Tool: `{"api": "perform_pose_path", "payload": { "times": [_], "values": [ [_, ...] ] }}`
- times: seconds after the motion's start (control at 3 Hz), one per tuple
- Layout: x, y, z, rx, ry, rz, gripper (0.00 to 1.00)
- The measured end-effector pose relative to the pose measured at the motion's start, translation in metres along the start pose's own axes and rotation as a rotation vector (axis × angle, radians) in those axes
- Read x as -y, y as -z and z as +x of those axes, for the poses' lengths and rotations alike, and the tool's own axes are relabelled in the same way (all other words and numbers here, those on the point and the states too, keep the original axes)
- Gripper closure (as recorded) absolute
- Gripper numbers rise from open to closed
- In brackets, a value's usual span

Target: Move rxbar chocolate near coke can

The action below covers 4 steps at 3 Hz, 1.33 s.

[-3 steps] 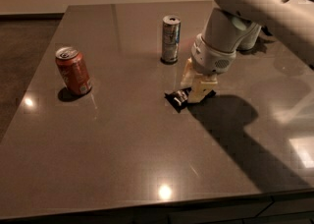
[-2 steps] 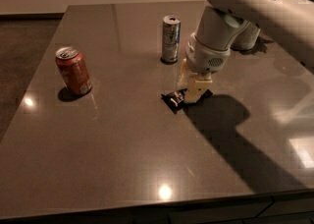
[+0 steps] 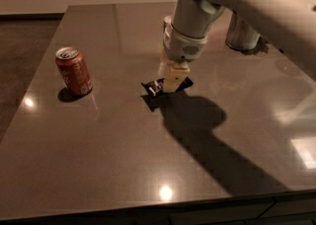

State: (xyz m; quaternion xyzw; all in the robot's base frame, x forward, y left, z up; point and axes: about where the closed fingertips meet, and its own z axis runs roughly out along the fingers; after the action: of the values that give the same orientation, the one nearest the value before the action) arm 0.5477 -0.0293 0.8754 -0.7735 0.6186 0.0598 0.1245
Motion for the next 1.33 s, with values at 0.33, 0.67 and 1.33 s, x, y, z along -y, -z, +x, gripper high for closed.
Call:
{"api": "perform_pose_path", "payload": {
  "times": [0.33, 0.67, 1.33],
  "values": [
    [0.022, 0.003, -0.029, 0.037, -0.027, 0.035, 1.0],
    [0.043, -0.003, -0.068, 0.108, -0.048, 0.057, 1.0],
    [0.037, -0.032, -0.118, 0.162, -0.04, 0.051, 0.82]
  ]
}}
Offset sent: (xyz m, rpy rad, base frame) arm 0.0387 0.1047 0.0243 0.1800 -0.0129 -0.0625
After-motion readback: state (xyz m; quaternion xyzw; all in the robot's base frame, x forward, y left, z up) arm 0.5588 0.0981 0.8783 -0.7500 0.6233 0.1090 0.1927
